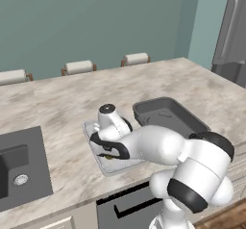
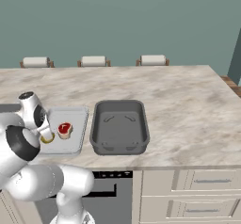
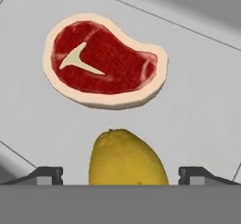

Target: Place one lemon and one steak in each tupperware on the nearby counter, to pack two identical lunches.

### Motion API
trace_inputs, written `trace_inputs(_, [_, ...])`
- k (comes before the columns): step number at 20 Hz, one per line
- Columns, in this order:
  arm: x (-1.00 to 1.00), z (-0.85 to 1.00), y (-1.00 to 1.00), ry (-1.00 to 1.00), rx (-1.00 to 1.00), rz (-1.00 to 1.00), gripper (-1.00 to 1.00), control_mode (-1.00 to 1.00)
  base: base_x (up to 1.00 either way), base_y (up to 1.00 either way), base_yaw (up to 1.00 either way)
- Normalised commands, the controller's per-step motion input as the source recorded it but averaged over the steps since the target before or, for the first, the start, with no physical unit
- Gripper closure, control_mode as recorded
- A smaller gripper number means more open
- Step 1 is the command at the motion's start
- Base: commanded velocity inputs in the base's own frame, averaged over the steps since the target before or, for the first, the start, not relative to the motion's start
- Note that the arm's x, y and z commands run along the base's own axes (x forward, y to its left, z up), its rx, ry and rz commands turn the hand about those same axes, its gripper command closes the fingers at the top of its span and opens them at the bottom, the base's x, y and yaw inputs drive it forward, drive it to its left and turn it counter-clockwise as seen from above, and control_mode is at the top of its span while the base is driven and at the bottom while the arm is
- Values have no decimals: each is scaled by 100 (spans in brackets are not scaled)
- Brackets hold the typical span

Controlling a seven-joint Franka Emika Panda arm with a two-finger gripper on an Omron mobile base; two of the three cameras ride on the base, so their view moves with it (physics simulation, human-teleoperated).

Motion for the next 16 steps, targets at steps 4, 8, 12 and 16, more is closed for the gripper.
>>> trace_inputs(4, [-18, 52, -29, 8, 0, -25, -100, -100, 0, 0, 0])
trace_inputs(8, [-34, 67, -67, 5, 1, -24, -100, -100, 0, 0, 0])
trace_inputs(12, [-46, 69, -66, 0, 0, -5, -100, -100, 0, 0, 0])
trace_inputs(16, [-60, 43, -72, -8, 0, 12, -100, -100, 0, 0, 0])
